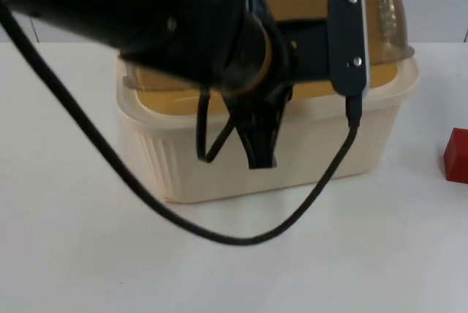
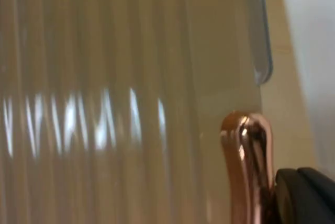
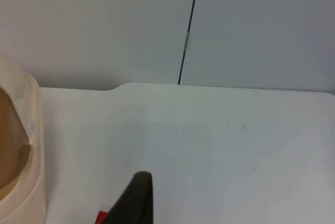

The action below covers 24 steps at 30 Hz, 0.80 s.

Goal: Open the box lid with the left hand, place the block into the box with the right hand, then close the box lid with the left hand.

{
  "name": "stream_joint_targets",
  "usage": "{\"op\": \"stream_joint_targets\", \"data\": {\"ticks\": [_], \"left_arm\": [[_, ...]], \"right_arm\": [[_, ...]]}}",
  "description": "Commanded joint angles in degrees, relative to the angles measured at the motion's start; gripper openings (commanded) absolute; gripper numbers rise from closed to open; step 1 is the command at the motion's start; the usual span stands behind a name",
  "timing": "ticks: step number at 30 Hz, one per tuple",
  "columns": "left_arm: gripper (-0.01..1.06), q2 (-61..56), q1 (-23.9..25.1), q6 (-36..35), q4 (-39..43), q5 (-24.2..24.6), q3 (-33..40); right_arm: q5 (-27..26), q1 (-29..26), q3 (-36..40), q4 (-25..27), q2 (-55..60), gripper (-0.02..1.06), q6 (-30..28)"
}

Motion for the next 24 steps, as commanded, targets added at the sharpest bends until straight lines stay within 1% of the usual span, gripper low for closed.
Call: {"op": "stream_joint_targets", "data": {"ticks": [1,2,3,5,7,8,13,14,18,19,24], "left_arm": [[0.0,-0.19,1.19,8.43,-7.68,1.82,-2.2],[0.0,-0.19,1.53,12.13,-11.6,2.21,-3.37],[0.0,-0.19,1.53,12.13,-11.6,2.21,-3.37],[0.0,-0.19,2.02,20.01,-18.47,3.24,-5.43],[0.0,-0.19,2.87,25.53,-23.53,3.83,-7.44],[0.0,-0.19,2.87,25.53,-23.53,3.83,-7.44],[0.0,-0.09,5.97,36.98,-34.71,6.21,-11.96],[0.0,-0.09,5.97,36.98,-34.71,6.21,-11.96],[0.0,-0.09,8.59,43.38,-43.89,7.8,-14.87],[0.0,-0.09,8.59,43.38,-43.89,7.8,-14.87],[0.0,-0.09,12.31,54.55,-61.51,9.75,-18.05]], "right_arm": [[-0.32,-0.24,-0.52,-0.2,-0.03,1.05,-0.13],[-0.32,-0.24,-0.52,-0.2,-0.03,1.05,-0.13],[-0.32,-0.24,-0.52,-0.2,-0.03,1.05,-0.13],[-0.32,-0.24,-0.52,-0.2,-0.03,1.05,-0.13],[-0.32,-0.24,-0.52,-0.2,-0.03,1.05,-0.13],[-0.32,-0.24,-0.52,-0.2,-0.03,1.05,-0.13],[-0.32,-0.24,-0.52,-0.45,-0.03,1.05,-0.13],[-0.32,-0.24,-0.52,-0.45,-0.03,1.05,-0.13],[-0.32,-0.24,-0.52,-0.45,-0.03,1.05,-0.13],[-0.32,-0.24,-0.52,-0.45,-0.03,1.05,-0.13],[-0.32,-0.24,-0.52,-0.45,-0.03,1.05,-0.13]]}}
